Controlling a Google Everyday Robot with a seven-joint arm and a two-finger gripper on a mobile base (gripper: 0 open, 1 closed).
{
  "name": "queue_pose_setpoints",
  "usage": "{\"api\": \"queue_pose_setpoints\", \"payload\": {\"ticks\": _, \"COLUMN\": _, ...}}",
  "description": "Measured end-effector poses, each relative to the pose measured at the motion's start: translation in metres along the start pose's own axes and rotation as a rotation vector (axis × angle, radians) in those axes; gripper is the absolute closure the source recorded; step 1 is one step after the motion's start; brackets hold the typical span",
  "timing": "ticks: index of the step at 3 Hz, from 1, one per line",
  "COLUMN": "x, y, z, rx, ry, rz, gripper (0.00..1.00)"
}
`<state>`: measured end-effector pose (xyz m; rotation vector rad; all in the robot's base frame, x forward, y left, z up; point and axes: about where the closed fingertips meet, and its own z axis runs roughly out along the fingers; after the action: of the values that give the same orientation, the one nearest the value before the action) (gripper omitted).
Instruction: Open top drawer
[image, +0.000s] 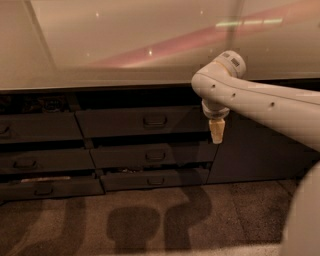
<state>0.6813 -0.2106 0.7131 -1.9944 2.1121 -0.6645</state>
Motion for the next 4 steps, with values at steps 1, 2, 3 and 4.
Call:
{"api": "queue_pose_setpoints", "payload": {"ticks": 1, "x": 0.0180, "y": 0.0038, "z": 0.0504, "rx": -0.068, "ry": 0.033, "rz": 0.026, "gripper": 0.00}}
{"api": "queue_pose_setpoints", "payload": {"ticks": 2, "x": 0.0180, "y": 0.0038, "z": 0.0504, "rx": -0.068, "ry": 0.032, "rz": 0.026, "gripper": 0.00}}
{"api": "queue_pose_setpoints", "payload": {"ticks": 3, "x": 0.0166, "y": 0.0047, "z": 0.0512, "rx": -0.091, "ry": -0.040, "rz": 0.006, "gripper": 0.00}}
{"api": "queue_pose_setpoints", "payload": {"ticks": 4, "x": 0.0109, "y": 0.0056, "z": 0.0491, "rx": -0.121, "ry": -0.212, "rz": -0.004, "gripper": 0.00}}
